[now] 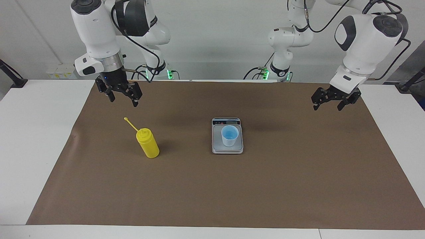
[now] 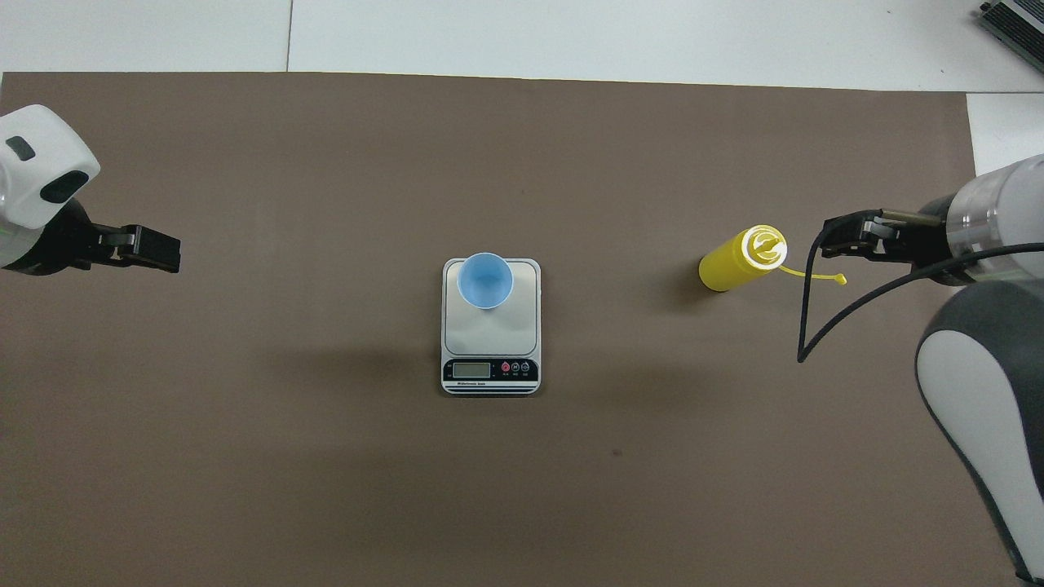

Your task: Pour seasoning into cup on scale with both arms

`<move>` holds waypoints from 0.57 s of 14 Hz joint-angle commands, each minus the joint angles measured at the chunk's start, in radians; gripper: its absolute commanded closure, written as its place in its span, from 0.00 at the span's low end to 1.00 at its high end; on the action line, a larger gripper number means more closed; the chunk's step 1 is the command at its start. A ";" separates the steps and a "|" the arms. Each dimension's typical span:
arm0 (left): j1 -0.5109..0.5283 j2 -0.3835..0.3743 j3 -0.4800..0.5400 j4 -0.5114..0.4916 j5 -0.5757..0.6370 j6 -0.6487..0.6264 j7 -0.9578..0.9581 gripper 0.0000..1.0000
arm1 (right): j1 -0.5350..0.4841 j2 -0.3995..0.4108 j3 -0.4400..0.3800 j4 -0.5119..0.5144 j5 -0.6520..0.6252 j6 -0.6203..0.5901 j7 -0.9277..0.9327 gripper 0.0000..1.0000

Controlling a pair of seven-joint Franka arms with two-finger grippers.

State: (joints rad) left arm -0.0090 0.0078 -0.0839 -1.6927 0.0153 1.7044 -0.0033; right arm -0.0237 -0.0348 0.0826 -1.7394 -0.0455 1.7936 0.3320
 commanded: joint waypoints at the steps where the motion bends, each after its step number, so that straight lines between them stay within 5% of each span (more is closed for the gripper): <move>1: 0.021 -0.008 -0.008 0.006 0.003 -0.026 0.016 0.00 | -0.035 -0.014 0.002 -0.005 -0.002 -0.016 -0.019 0.00; 8: 0.024 -0.028 -0.007 0.042 -0.012 -0.051 0.022 0.00 | -0.101 0.015 0.000 -0.014 0.019 0.178 0.118 0.00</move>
State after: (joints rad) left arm -0.0041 -0.0025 -0.0863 -1.6775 0.0140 1.6906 -0.0014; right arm -0.1040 -0.0278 0.0784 -1.7422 -0.0430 1.9431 0.3719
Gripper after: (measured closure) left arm 0.000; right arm 0.000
